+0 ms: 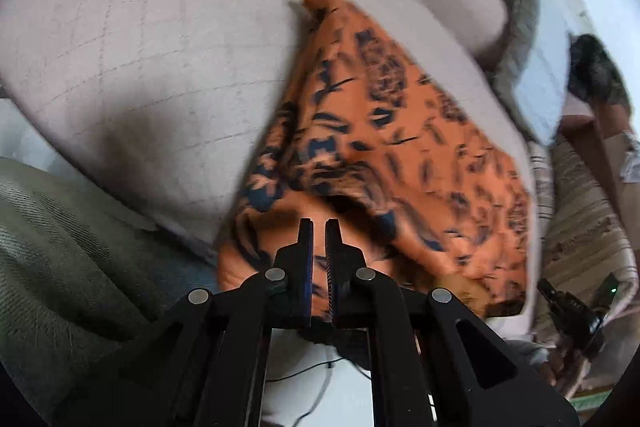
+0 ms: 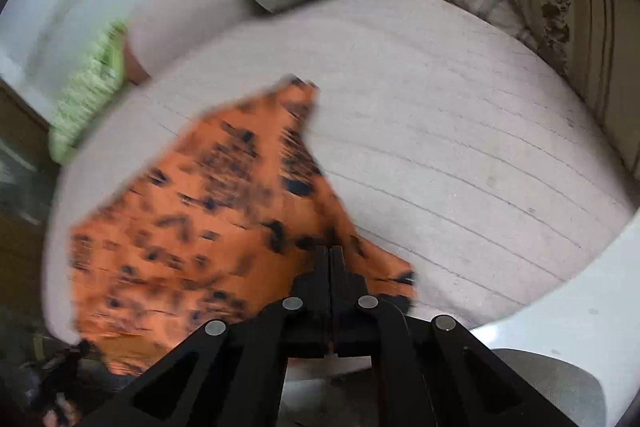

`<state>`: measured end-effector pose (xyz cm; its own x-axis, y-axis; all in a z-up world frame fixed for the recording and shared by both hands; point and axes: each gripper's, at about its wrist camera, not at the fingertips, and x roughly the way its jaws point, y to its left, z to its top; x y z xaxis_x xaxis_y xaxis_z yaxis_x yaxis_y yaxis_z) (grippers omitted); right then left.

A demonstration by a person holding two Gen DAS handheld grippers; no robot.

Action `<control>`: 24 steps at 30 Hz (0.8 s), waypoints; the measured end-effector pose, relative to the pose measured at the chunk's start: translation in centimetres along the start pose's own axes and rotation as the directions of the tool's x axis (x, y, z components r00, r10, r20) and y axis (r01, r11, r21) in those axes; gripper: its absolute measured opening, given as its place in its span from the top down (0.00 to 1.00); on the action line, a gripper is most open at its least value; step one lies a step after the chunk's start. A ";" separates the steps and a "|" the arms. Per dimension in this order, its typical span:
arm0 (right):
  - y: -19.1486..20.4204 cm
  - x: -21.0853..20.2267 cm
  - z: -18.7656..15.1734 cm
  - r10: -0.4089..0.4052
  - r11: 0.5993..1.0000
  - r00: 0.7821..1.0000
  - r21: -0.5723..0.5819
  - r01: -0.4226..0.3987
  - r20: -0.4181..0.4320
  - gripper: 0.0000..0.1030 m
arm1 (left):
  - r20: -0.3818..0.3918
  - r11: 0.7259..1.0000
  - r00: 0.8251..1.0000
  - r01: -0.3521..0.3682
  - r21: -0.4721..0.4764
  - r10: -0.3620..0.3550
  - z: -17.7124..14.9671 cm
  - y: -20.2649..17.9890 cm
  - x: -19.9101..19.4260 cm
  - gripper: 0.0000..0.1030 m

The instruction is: Fold small clothes

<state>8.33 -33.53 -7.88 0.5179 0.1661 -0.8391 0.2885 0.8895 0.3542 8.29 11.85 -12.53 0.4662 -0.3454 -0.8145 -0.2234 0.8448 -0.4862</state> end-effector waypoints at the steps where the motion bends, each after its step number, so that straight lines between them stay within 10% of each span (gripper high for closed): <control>1: 0.0 -0.7 0.0 0.051 0.999 0.998 0.004 -0.051 0.028 1.00 | 0.017 1.000 1.000 0.017 0.011 -0.017 -0.1 -0.3 -0.5 0.96; 9: 2.1 -1.7 -1.5 0.355 0.934 0.934 0.030 -0.356 0.034 0.93 | 0.071 0.996 0.994 0.082 0.046 -0.085 -0.4 -1.1 -2.1 0.46; 14: 4.0 -0.7 -3.3 0.455 0.889 0.890 0.061 -0.454 -0.013 0.51 | 0.048 0.995 0.996 0.068 0.075 -0.072 -0.8 -1.9 -1.5 0.45; 24: 2.5 2.1 -4.9 0.331 0.939 0.939 0.133 -0.317 -0.098 0.51 | 0.008 0.995 0.995 0.096 0.025 -0.096 -1.2 -1.5 -0.8 0.45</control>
<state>6.21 -28.93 -10.75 0.5029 0.4918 -0.7108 0.2140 0.7259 0.6536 7.23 10.33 -11.56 0.4920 -0.4217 -0.7616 -0.1559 0.8180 -0.5537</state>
